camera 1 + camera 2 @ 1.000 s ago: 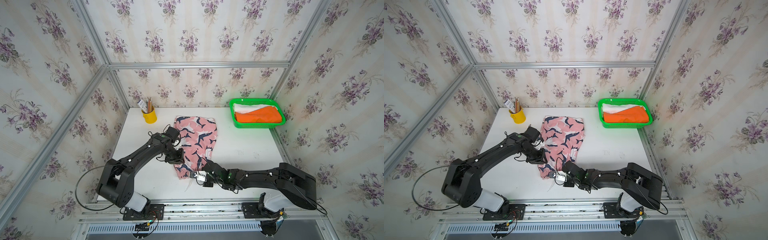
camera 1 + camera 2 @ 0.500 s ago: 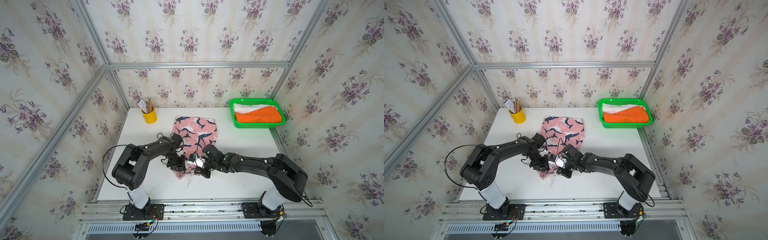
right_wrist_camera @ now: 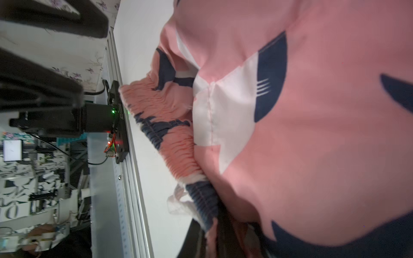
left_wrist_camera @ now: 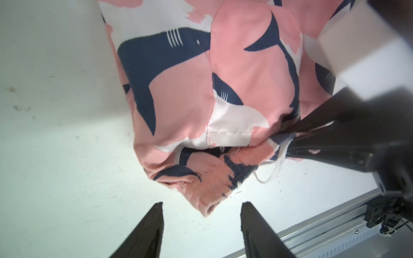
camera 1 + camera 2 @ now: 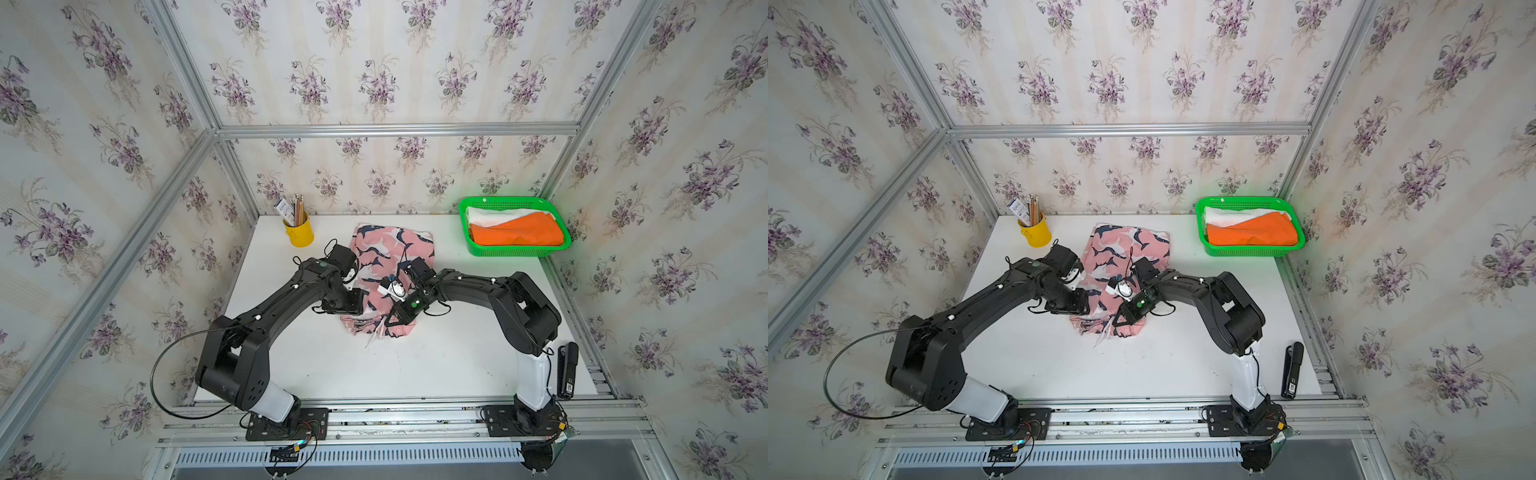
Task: Roll up the shorts
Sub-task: Roll the shorts at the center of the board.
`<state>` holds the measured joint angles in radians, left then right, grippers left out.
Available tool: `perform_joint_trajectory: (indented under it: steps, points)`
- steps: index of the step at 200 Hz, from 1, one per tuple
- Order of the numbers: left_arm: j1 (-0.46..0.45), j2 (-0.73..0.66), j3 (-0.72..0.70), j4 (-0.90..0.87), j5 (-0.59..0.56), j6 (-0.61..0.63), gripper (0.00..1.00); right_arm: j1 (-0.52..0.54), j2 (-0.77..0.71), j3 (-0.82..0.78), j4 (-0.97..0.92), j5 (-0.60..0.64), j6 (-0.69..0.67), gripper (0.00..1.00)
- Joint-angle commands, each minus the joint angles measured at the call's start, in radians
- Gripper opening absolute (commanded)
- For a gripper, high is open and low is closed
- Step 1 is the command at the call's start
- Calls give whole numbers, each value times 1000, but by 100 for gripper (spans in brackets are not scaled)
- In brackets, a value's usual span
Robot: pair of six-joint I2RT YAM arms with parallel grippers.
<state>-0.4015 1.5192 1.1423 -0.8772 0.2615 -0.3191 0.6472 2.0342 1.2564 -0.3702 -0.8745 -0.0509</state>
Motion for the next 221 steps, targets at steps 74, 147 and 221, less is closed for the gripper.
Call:
perform_joint_trajectory:
  steps: [74, 147, 221]
  points:
    - [-99, 95, 39, -14, -34, 91, 66, -77, 80, 37, -1, -6, 251, 5]
    - [-129, 240, 64, 35, -136, 169, 42, -84, 90, 17, -34, 10, 214, 5]
    - [-206, 47, -28, 1, -28, 101, 32, -73, -140, -179, -56, -53, 195, 8]
